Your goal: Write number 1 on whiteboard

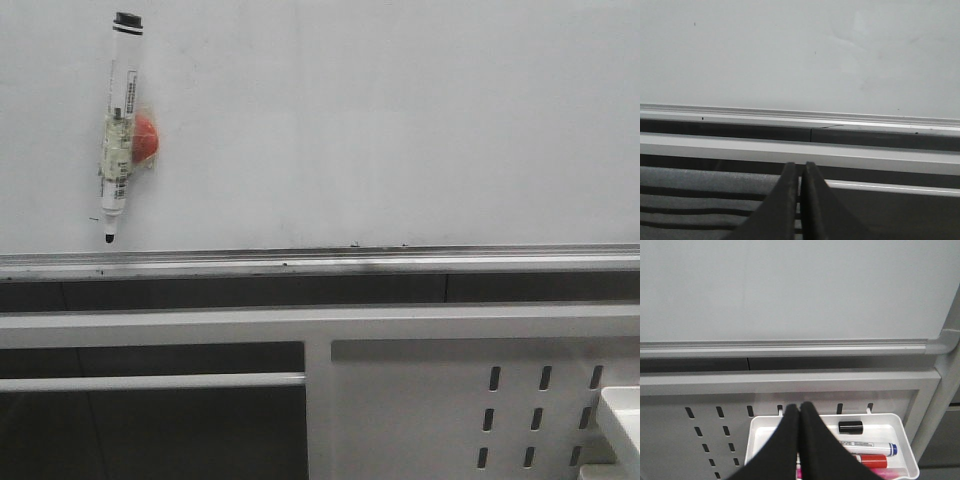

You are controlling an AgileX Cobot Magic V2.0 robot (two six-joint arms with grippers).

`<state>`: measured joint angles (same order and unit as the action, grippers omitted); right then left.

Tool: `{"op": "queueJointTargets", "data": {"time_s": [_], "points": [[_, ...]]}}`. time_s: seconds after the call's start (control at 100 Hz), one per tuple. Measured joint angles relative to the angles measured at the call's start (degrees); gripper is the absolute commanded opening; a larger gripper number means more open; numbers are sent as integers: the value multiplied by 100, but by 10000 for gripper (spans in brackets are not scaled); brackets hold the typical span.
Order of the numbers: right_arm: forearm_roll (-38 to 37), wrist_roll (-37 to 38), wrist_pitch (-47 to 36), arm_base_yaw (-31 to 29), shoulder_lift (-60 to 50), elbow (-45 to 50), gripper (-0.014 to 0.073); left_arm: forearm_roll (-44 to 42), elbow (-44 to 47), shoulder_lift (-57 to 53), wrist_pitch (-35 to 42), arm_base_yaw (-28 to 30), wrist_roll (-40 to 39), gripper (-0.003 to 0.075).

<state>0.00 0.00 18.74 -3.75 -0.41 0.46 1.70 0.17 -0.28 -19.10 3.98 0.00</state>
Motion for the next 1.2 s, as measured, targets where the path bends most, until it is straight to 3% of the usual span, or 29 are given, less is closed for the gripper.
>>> {"op": "queueJointTargets", "data": {"time_s": [0.6, 0.79, 0.96, 1.2], "points": [[0, 0, 0, 0, 0, 0, -50, 43, 0, 0, 101, 0, 32, -20], [0, 0, -233, 0, 0, 0, -50, 583, 0, 0, 1242, 0, 0, -20], [0, 0, -1389, 0, 0, 0, -50, 691, 0, 0, 2506, 0, 0, -20], [0, 0, -2288, 0, 0, 0, -50, 705, 0, 0, 3110, 0, 32, -20]]}}
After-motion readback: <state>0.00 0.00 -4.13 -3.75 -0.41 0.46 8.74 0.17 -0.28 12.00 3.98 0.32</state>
